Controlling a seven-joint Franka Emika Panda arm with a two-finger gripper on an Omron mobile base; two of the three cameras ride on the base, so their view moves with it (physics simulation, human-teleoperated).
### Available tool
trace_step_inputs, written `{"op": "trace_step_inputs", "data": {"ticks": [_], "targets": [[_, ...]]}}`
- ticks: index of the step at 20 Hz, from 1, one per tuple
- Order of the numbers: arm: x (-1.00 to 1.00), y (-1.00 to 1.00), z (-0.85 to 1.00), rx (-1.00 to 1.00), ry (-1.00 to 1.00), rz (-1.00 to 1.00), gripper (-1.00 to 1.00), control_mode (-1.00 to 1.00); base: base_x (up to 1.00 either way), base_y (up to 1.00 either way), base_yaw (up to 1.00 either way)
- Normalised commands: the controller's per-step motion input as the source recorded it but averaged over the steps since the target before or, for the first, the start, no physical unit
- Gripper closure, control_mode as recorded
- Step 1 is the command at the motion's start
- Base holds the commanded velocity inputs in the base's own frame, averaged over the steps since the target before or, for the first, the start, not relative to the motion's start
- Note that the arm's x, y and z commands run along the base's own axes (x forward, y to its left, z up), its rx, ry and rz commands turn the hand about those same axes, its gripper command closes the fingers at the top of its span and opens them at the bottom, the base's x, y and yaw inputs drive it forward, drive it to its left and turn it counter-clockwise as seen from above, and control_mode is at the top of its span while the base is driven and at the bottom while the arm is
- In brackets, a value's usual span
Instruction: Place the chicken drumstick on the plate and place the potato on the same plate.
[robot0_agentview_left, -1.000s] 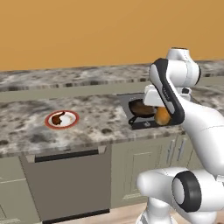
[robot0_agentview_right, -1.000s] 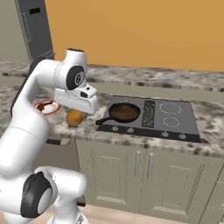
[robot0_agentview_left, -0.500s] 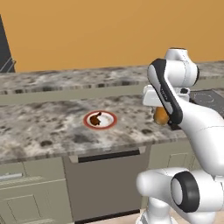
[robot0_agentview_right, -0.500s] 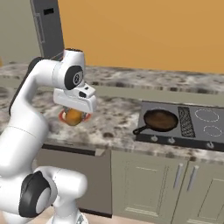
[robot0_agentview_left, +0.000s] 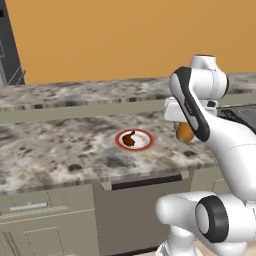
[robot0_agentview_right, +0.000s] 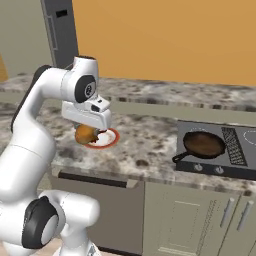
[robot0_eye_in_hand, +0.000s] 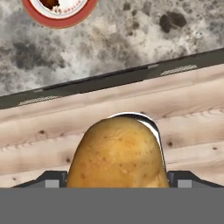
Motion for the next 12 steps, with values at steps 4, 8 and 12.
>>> {"op": "trace_step_inputs", "data": {"ticks": [4, 8, 12], "targets": [[0.00, 0.00, 0.00, 0.00, 0.00, 0.00, 1.00, 1.00, 0.63, 0.13, 0.02], [0.00, 0.00, 0.00, 0.00, 0.00, 0.00, 1.00, 1.00, 0.74, 0.00, 0.00], [0.00, 0.00, 0.00, 0.00, 0.00, 0.00, 1.00, 1.00, 0.70, 0.00, 0.00]]}}
